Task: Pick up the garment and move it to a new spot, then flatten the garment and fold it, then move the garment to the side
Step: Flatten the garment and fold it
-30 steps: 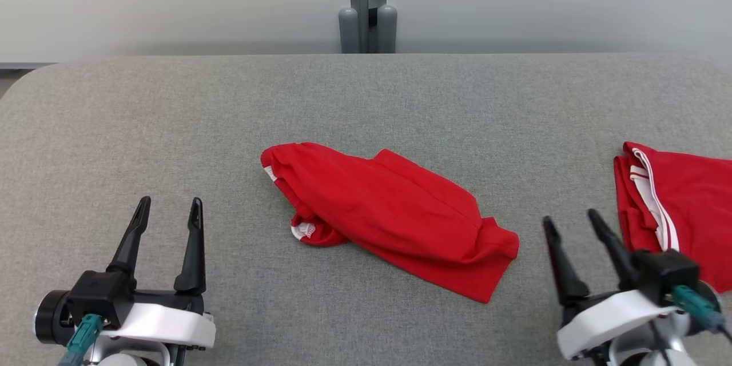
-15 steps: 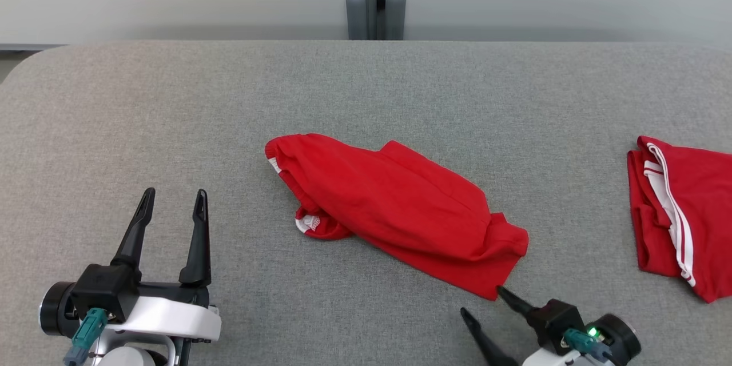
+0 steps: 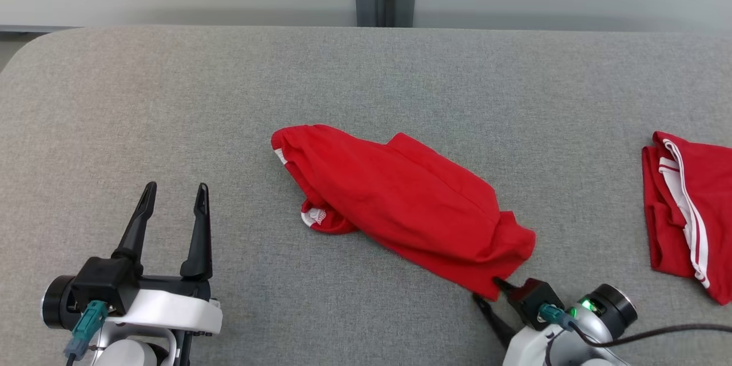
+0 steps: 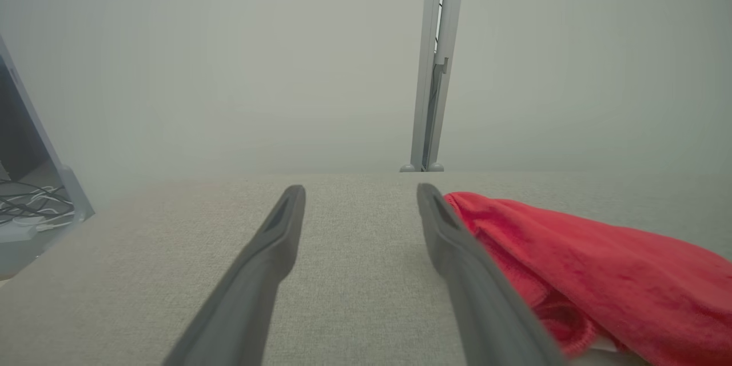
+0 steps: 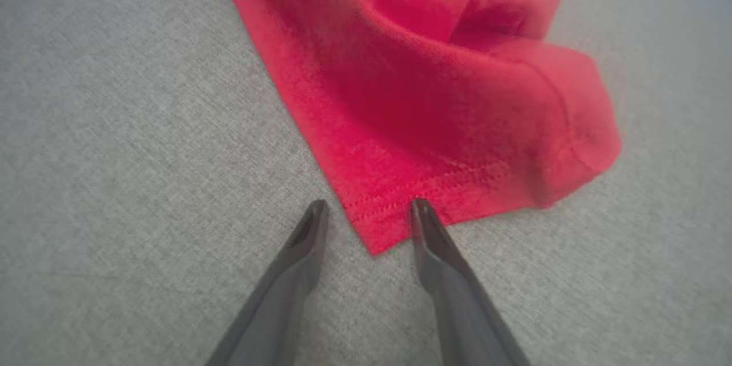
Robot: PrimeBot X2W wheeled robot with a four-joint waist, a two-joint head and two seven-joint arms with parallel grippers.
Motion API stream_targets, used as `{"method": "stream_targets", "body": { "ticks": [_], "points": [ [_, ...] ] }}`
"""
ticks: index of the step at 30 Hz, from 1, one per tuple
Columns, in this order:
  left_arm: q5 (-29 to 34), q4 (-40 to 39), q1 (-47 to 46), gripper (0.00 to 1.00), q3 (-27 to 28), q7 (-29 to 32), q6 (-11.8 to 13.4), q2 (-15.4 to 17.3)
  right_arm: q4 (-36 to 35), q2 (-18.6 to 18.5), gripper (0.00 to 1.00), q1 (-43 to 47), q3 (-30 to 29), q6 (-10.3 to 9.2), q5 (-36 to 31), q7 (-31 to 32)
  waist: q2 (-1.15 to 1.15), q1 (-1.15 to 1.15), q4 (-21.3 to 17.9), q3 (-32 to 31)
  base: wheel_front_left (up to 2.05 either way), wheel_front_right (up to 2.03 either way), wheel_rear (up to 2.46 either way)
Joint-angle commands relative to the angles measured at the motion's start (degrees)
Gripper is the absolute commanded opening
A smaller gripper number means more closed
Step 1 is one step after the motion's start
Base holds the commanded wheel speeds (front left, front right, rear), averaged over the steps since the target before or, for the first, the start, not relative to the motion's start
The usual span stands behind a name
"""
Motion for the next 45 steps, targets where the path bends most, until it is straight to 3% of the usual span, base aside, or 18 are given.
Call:
{"method": "stream_targets", "body": {
  "ticks": [1,7,14,18,22,25,30,36,45],
  "points": [
    [-0.21,0.13,-0.97,1.00,0.41,-0.18,-0.27,0.17,1.63,-0.64,0.00,0.08,0.68,-0.02,0.69,1.82,0.00,0.00,-0.07,0.13,0.00,0.00,0.00],
    [0.02,0.50,-0.98,1.00,1.34,-0.18,-0.57,-0.07,-4.84,-2.40,0.00,-0.75,7.07,0.06,8.48,7.91,0.00,0.00,-0.95,0.37,0.00,0.00,0.00],
    [0.47,0.83,-0.64,1.00,2.26,-0.18,-1.11,-0.13,-26.29,-10.31,0.00,-0.75,12.85,0.00,24.98,24.14,0.00,0.00,-2.34,0.20,0.00,0.00,0.00],
    [0.71,0.77,-0.92,1.00,2.54,-0.18,-1.48,-0.30,-38.41,-14.13,0.00,0.60,10.17,-0.01,33.11,32.10,0.00,0.00,-2.46,0.35,0.00,0.00,0.00],
    [0.75,0.83,-0.92,1.00,2.82,-0.18,-1.81,-0.47,-48.28,-13.33,0.00,1.95,3.07,-0.01,42.27,35.88,0.00,0.00,-2.39,0.59,0.00,0.00,0.00],
    [0.81,0.96,-1.10,1.00,2.72,-0.18,-2.07,-0.80,-51.19,-12.19,0.00,0.88,-4.48,-0.01,44.95,35.49,0.00,0.00,-2.08,0.76,0.00,0.00,0.00],
    [0.94,1.20,-1.68,1.00,2.53,-0.18,-2.53,-1.18,-47.29,-10.02,0.00,-1.66,-14.71,-0.02,47.70,34.00,0.00,0.00,-1.47,1.40,0.00,0.00,0.00],
    [1.37,1.71,-3.68,1.00,1.73,-0.18,-3.67,-1.44,-31.85,-7.24,0.00,-8.28,-22.94,0.01,47.60,29.58,0.00,0.00,0.10,4.11,0.00,0.00,0.00],
    [2.17,2.79,-7.20,1.00,1.00,-0.18,-5.58,-2.78,-10.18,-7.91,0.00,-17.40,-19.96,0.01,44.85,19.83,0.00,0.00,2.76,7.60,0.00,0.00,0.00]
  ]
}}
